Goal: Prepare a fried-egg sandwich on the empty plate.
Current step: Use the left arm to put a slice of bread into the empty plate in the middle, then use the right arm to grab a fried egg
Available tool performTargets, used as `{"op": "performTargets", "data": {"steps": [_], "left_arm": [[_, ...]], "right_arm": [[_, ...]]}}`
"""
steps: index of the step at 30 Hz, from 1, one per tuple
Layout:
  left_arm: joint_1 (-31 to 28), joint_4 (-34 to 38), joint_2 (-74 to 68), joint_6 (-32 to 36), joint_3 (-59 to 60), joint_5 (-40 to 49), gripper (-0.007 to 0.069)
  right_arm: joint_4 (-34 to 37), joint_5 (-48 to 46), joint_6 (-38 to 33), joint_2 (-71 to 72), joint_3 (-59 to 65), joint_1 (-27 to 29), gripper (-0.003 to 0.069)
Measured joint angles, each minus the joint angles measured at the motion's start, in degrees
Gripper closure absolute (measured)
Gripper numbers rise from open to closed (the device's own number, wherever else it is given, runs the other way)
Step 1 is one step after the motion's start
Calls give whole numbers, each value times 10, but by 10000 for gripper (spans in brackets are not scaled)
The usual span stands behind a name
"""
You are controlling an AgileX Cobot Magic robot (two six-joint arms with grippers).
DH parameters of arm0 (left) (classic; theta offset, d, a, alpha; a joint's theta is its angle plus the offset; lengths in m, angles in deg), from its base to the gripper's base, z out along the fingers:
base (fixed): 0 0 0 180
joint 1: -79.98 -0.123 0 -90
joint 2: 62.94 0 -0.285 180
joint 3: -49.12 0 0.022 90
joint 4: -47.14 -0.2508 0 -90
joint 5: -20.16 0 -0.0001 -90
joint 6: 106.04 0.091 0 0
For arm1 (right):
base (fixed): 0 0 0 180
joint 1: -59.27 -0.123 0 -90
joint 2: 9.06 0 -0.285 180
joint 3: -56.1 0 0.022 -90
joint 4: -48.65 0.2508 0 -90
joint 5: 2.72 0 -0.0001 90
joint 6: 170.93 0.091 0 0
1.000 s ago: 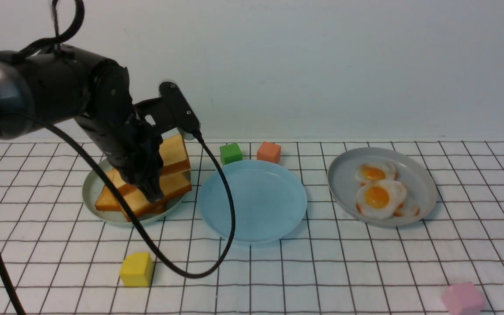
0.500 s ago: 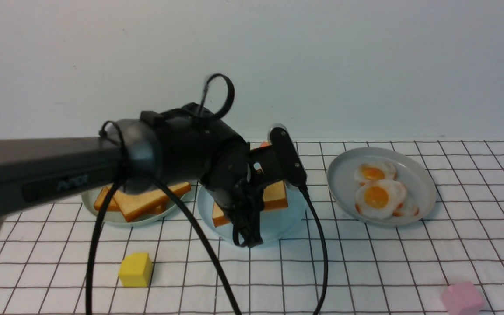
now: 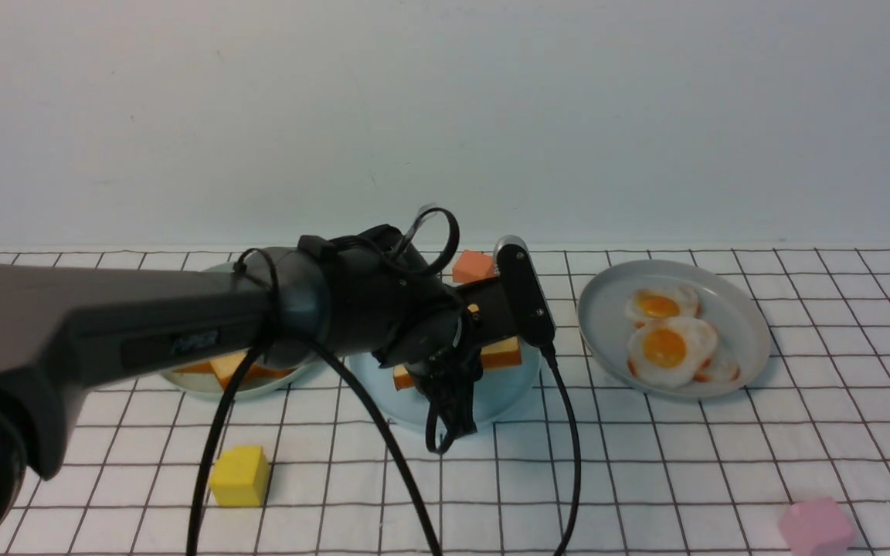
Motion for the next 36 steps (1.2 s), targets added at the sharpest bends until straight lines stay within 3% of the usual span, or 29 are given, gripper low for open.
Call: {"op": "performTargets", "data": {"steps": [2, 8, 15, 20, 21, 23, 24, 25, 29, 36], "left_arm": [[0, -5, 0, -8, 0, 0, 393], [0, -13, 0, -58, 0, 15, 216], [12, -13, 42, -148, 0, 105, 160], [66, -11, 180, -289, 0, 217, 267], [66, -10, 186, -289, 0, 221, 275], [94, -3, 256, -354, 0, 273, 388], [97, 0, 268, -361, 0, 287, 408], [111, 14, 320, -385, 1, 327, 499], [119, 54, 427, -398, 38, 359, 638], [119, 110, 633, -405, 201, 329, 638]], "right_arm": [[0, 0, 0, 0, 0, 0, 627], [0, 3, 0, 0, 0, 0, 627], [2, 38, 0, -20, 0, 0, 620], [-5, 85, -15, -134, -7, 0, 616], [-5, 87, -16, -134, -8, 0, 616], [-19, 93, -25, -219, -31, 0, 613], [-22, 93, -26, -234, -37, 0, 613], [-32, 92, -27, -304, -72, 1, 610], [-31, 91, -28, -427, -143, 28, 606], [34, 81, -22, -616, -257, 135, 577]]}}
